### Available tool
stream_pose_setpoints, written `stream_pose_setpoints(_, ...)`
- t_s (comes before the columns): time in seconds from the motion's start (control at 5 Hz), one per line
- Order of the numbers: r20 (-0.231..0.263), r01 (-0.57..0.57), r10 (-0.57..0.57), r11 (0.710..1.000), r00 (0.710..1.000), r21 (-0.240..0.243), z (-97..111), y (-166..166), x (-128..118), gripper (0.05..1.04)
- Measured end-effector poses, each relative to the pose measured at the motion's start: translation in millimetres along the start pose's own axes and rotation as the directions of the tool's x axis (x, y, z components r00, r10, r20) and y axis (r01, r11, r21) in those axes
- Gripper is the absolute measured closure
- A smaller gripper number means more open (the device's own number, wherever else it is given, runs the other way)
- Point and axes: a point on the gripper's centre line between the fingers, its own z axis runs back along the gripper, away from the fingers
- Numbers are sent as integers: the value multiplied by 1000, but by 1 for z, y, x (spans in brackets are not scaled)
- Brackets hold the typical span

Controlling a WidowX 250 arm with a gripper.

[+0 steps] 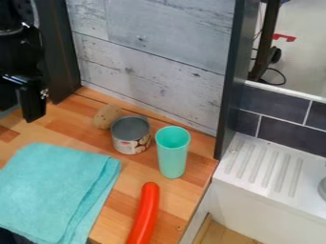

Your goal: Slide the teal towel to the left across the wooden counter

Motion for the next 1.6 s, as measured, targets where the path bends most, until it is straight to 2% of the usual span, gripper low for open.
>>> stream_pose_setpoints(0.4,-44,-7,6,1000,999,-26,-24,-11,-12,83)
stream_pose_setpoints(0.6,-29,39,-39,999,999,-22,-31,-23,-17,83)
stream_pose_setpoints(1.0,-147,39,-44,999,988,-34,-69,-33,-23,83)
stream_pose_setpoints(1.4,-206,3,-15,998,978,-61,-103,-37,-24,83)
stream_pose_setpoints(1.6,-242,-49,31,997,970,-66,-112,-25,-22,83)
